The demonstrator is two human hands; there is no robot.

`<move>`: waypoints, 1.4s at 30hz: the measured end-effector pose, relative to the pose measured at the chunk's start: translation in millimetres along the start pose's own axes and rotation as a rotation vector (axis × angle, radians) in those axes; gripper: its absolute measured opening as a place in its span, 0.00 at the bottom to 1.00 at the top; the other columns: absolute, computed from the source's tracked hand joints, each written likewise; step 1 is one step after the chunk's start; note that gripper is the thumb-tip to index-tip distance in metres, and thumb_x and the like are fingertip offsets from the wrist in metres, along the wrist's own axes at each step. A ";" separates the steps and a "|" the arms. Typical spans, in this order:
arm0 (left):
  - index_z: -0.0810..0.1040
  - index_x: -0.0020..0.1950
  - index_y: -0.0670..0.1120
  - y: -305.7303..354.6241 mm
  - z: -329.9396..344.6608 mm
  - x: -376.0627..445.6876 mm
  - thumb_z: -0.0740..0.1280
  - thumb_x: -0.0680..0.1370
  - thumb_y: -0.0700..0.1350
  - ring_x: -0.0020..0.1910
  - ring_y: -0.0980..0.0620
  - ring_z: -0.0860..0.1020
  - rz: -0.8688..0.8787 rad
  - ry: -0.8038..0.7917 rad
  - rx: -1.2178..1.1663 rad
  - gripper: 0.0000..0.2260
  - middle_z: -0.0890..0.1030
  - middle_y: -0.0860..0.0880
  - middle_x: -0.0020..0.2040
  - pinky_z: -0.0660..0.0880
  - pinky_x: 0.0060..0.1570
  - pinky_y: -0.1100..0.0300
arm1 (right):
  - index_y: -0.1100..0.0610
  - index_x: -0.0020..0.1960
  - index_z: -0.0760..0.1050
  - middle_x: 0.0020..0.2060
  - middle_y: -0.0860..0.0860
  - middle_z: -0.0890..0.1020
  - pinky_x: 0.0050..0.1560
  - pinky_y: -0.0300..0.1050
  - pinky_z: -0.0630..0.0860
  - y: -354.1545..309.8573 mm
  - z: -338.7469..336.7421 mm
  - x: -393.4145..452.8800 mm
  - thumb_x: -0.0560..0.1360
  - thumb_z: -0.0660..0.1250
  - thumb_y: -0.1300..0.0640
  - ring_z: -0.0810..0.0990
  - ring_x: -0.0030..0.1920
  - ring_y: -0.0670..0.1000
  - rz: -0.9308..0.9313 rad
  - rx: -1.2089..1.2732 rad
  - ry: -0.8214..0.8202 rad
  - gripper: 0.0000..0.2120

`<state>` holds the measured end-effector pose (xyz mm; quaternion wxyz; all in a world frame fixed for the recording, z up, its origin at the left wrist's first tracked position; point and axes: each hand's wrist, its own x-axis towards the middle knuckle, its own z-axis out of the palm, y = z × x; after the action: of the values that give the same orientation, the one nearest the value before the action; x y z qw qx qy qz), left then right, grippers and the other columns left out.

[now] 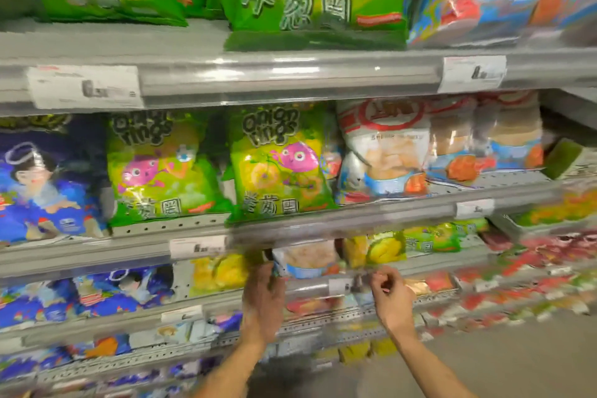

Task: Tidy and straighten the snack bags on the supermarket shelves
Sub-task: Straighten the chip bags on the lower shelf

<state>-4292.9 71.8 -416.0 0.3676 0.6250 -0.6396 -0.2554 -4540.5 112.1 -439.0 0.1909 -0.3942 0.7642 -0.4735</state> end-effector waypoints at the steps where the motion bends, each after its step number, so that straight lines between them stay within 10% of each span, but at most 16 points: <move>1: 0.80 0.61 0.38 7.7 8.2 -3.1 0.65 0.81 0.43 0.59 0.39 0.78 -0.011 -0.033 0.023 0.13 0.80 0.39 0.60 0.72 0.57 0.54 | 0.57 0.45 0.75 0.35 0.54 0.81 0.41 0.54 0.75 6.1 -10.3 9.6 0.77 0.70 0.65 0.81 0.38 0.60 -0.016 0.000 0.010 0.06; 3: 0.74 0.69 0.41 21.6 18.1 -3.2 0.63 0.81 0.50 0.67 0.42 0.73 -0.084 -0.074 0.000 0.20 0.74 0.44 0.69 0.70 0.65 0.53 | 0.58 0.47 0.74 0.36 0.51 0.79 0.40 0.51 0.74 13.6 -25.9 28.3 0.73 0.76 0.65 0.80 0.39 0.61 -0.069 -0.003 0.022 0.11; 9: 0.71 0.44 0.55 54.4 29.2 29.3 0.80 0.67 0.37 0.37 0.70 0.78 -0.192 0.069 -0.285 0.21 0.78 0.57 0.40 0.71 0.39 0.76 | 0.60 0.66 0.70 0.55 0.52 0.75 0.61 0.49 0.71 8.0 -38.7 84.9 0.64 0.84 0.49 0.73 0.57 0.52 -0.105 -0.041 -0.153 0.38; 12: 0.68 0.34 0.51 49.6 32.0 45.1 0.82 0.67 0.43 0.29 0.54 0.73 -0.348 -0.055 -0.254 0.21 0.75 0.50 0.30 0.73 0.36 0.57 | 0.59 0.62 0.73 0.53 0.51 0.80 0.55 0.44 0.74 2.8 -33.8 106.9 0.61 0.86 0.50 0.78 0.54 0.50 -0.081 -0.007 -0.281 0.36; 16: 0.83 0.33 0.42 36.8 37.9 66.2 0.79 0.67 0.33 0.24 0.61 0.75 -0.398 -0.222 -0.336 0.09 0.85 0.48 0.34 0.72 0.27 0.69 | 0.48 0.48 0.73 0.40 0.37 0.78 0.37 0.22 0.67 2.7 -29.5 125.7 0.58 0.86 0.44 0.76 0.40 0.35 -0.011 -0.035 -0.336 0.28; 20: 0.85 0.44 0.38 26.9 41.7 70.2 0.82 0.66 0.38 0.45 0.47 0.84 -0.461 -0.207 -0.369 0.11 0.86 0.41 0.44 0.80 0.52 0.52 | 0.44 0.43 0.72 0.33 0.32 0.79 0.35 0.18 0.66 7.6 -24.6 133.5 0.58 0.86 0.44 0.75 0.38 0.23 0.009 0.017 -0.344 0.25; 26: 0.83 0.41 0.43 36.6 38.3 62.7 0.85 0.61 0.44 0.35 0.52 0.82 -0.493 -0.081 -0.390 0.15 0.85 0.51 0.35 0.77 0.34 0.66 | 0.55 0.58 0.79 0.49 0.47 0.86 0.55 0.43 0.79 11.3 -26.0 137.1 0.56 0.86 0.41 0.84 0.52 0.47 0.094 0.070 -0.386 0.36; 31: 0.78 0.44 0.46 44.7 29.0 54.8 0.84 0.61 0.41 0.37 0.55 0.83 -0.449 -0.026 -0.422 0.19 0.85 0.50 0.38 0.78 0.41 0.60 | 0.50 0.50 0.77 0.42 0.41 0.83 0.42 0.29 0.74 -0.7 -34.0 122.9 0.53 0.84 0.37 0.81 0.43 0.42 0.064 0.128 -0.261 0.32; 34: 0.77 0.43 0.48 48.7 30.2 53.4 0.85 0.60 0.43 0.31 0.63 0.81 -0.402 0.027 -0.455 0.21 0.83 0.55 0.32 0.74 0.31 0.71 | 0.58 0.67 0.74 0.60 0.54 0.83 0.64 0.50 0.76 0.3 -42.4 118.3 0.58 0.84 0.39 0.79 0.62 0.55 0.085 0.141 -0.238 0.44; 37: 0.77 0.42 0.46 57.8 35.4 52.3 0.85 0.59 0.45 0.29 0.64 0.80 -0.392 0.041 -0.449 0.20 0.83 0.55 0.30 0.73 0.29 0.72 | 0.60 0.80 0.58 0.76 0.57 0.69 0.75 0.49 0.64 7.3 -61.2 113.0 0.61 0.84 0.42 0.66 0.76 0.56 0.160 0.179 -0.190 0.58; 42: 0.79 0.28 0.44 73.8 68.3 54.8 0.84 0.63 0.45 0.26 0.59 0.72 -0.383 -0.053 -0.422 0.15 0.77 0.53 0.28 0.69 0.27 0.65 | 0.58 0.78 0.63 0.71 0.55 0.75 0.74 0.55 0.68 33.2 -110.0 97.9 0.60 0.84 0.42 0.72 0.72 0.57 0.199 0.224 -0.146 0.55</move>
<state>-4389.1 15.2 -390.6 0.4176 0.6372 -0.4519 -0.4641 -4687.9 106.4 -407.4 0.3348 -0.3262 0.7259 -0.5046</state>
